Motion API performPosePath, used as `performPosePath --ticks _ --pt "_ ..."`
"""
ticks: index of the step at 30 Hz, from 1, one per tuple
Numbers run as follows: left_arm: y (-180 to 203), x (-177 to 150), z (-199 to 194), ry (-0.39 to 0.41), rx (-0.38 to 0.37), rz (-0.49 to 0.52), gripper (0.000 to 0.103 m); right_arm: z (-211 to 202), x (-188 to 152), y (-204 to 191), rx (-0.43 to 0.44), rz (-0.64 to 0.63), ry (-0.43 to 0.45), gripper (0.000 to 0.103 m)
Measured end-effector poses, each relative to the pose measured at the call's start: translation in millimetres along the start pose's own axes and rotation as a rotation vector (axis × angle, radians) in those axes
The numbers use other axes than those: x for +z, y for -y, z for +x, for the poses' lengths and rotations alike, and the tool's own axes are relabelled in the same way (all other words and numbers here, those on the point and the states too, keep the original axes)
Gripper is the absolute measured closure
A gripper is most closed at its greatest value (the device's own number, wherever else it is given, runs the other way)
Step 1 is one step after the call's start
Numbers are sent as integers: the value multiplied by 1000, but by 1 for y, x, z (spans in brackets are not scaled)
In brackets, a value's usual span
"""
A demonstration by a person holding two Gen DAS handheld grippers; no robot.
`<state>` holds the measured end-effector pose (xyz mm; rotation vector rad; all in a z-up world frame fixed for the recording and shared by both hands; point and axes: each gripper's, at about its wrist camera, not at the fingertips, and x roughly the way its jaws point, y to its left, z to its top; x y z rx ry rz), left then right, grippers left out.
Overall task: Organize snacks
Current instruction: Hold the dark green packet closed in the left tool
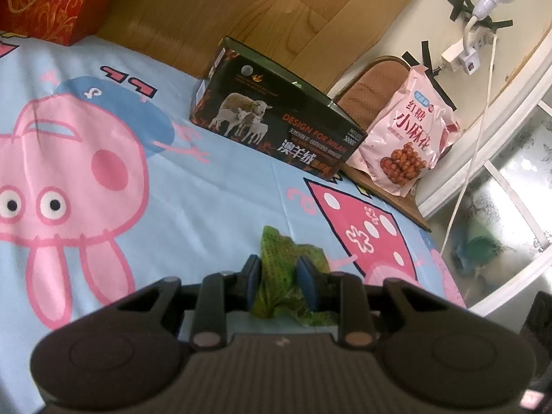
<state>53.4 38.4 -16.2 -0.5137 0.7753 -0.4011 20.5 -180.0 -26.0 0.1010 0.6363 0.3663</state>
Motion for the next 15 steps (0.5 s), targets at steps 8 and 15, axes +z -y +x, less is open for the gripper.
performPosePath --ticks 8,15 --pt "0 -1 0 1 1 0 78 -15 6 33 -154 42 42 38" --pt "1 -1 0 1 2 2 78 -26 9 60 -265 64 70 38"
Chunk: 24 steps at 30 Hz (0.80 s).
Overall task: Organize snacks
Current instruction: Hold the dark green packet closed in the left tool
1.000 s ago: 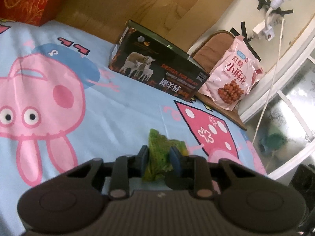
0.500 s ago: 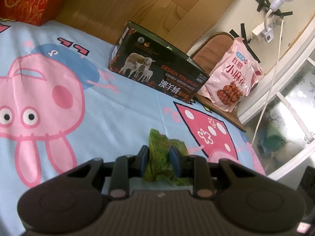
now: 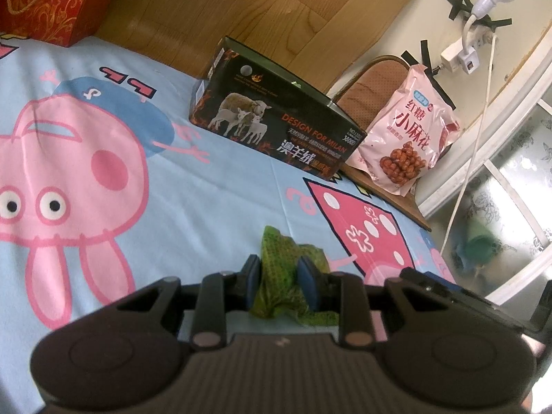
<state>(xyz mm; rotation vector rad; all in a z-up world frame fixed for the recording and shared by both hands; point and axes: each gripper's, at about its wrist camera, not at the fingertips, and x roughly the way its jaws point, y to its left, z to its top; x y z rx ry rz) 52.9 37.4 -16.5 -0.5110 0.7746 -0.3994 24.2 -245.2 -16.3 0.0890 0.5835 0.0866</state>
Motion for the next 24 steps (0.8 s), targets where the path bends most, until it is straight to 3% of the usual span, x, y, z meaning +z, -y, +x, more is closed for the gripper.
performPosePath --ticks 24 --pt "1 0 1 1 4 6 76 -16 2 59 -219 40 38 37"
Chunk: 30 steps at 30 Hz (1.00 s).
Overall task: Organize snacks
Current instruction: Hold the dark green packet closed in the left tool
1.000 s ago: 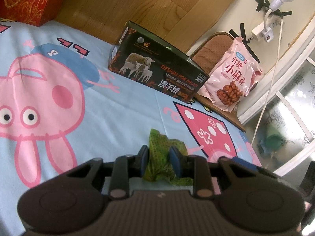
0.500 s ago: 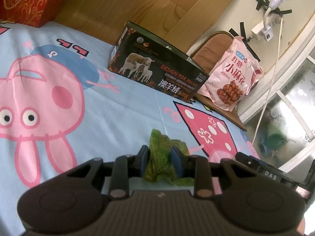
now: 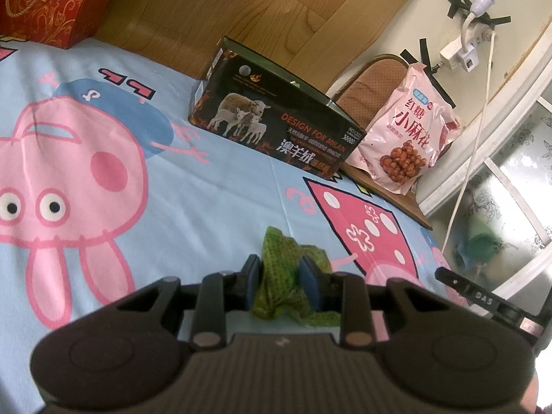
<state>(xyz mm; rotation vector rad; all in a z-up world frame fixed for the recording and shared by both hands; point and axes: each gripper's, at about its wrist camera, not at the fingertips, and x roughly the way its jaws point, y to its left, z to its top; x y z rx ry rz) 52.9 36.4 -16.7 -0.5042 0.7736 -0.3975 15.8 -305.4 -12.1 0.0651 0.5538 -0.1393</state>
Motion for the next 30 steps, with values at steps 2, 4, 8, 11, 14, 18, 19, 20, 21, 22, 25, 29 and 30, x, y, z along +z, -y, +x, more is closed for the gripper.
performPosePath --ticks 2,4,8,11,14,18,19,20,21,22,25,29,30 --pt "0 0 0 0 0 0 76 0 0 6 -13 13 1 37" --pt "0 0 0 0 0 0 76 0 0 12 -27 20 1 37" --pt "0 0 0 0 0 0 76 -1 -1 22 -47 40 4 37" --pt "0 0 0 0 0 1 76 -2 -1 28 -64 49 7 37" --pt "0 0 0 0 1 2 76 -3 -2 33 -75 56 9 37" --pt "0 0 0 0 0 3 76 -4 -2 38 -87 63 12 37" --pt "0 0 0 0 1 3 75 -4 -2 39 -89 66 13 37" --pt "1 0 0 0 1 3 75 -4 -3 41 -92 69 13 37" --pt "1 0 0 0 1 3 75 -5 -3 41 -97 72 13 37" --pt "0 0 0 0 2 3 75 -5 -3 43 -101 74 14 36" --pt "0 0 1 0 2 4 75 -6 -3 47 -109 85 15 36" --pt "1 0 1 0 3 9 75 -7 -4 51 -115 90 17 36" --pt "0 0 1 0 3 9 75 -7 -4 51 -115 90 17 36"
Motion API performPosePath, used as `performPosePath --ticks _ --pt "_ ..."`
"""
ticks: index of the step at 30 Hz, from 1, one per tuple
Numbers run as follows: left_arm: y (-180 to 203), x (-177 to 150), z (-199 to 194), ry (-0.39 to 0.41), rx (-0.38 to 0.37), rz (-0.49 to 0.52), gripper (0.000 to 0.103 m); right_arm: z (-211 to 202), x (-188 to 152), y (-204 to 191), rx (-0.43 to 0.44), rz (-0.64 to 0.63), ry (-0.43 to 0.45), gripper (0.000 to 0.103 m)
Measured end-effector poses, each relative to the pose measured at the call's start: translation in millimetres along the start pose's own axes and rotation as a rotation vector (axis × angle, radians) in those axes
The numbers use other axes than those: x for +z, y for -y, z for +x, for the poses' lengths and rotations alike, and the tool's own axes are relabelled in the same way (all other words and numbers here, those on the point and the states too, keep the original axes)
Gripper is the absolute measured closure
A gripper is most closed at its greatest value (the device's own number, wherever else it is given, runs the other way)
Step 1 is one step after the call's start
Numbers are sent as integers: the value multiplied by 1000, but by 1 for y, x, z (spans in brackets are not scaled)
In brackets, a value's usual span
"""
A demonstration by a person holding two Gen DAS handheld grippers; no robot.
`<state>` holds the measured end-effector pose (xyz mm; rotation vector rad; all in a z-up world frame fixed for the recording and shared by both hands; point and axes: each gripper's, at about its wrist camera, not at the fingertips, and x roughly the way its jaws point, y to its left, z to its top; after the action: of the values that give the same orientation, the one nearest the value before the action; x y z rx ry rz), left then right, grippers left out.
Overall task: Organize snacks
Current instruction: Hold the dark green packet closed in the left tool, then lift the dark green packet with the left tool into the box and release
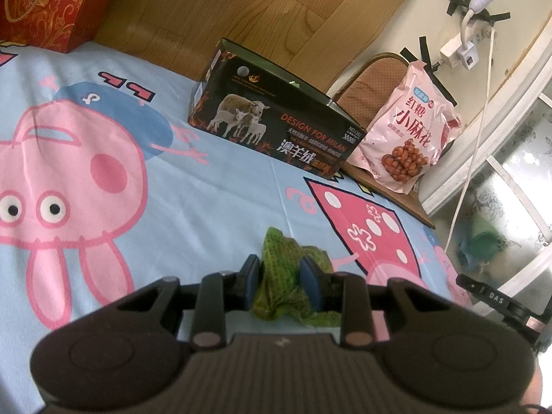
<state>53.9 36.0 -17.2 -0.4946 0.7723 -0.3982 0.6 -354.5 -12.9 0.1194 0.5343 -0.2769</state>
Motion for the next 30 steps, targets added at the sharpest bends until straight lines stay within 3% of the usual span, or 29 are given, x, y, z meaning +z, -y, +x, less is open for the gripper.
performPosePath --ticks 6,8,10,14,19,23,24,25,27,29,30 --pt "-1 2 1 -12 -13 -3 76 -4 0 -2 32 14 8 35" --pt "-3 5 2 -27 -20 -10 77 -12 -2 -13 122 15 23 35" --pt "-5 9 3 -46 -28 -17 78 -19 -4 -31 274 -20 22 35" --pt "-10 13 3 -95 -80 -58 78 -28 -16 -91 545 -175 -41 35" --pt "-19 15 2 -115 -130 -103 84 -35 -38 -165 668 -424 -91 35" --pt "-20 20 -1 -112 -143 -106 86 -24 -40 -188 706 -453 -108 31" --pt "-18 23 -2 -105 -143 -97 88 -24 -39 -191 716 -455 -103 35" --pt "-16 27 -2 -94 -143 -88 88 -23 -37 -194 703 -457 -81 48" --pt "-11 39 -3 -76 -159 -78 88 -23 -33 -193 721 -437 -62 57" --pt "-3 54 -3 -66 -184 -62 88 -19 -23 -194 744 -400 -54 86" --pt "4 66 -2 -62 -203 -42 89 -18 -17 -193 739 -396 -43 93"
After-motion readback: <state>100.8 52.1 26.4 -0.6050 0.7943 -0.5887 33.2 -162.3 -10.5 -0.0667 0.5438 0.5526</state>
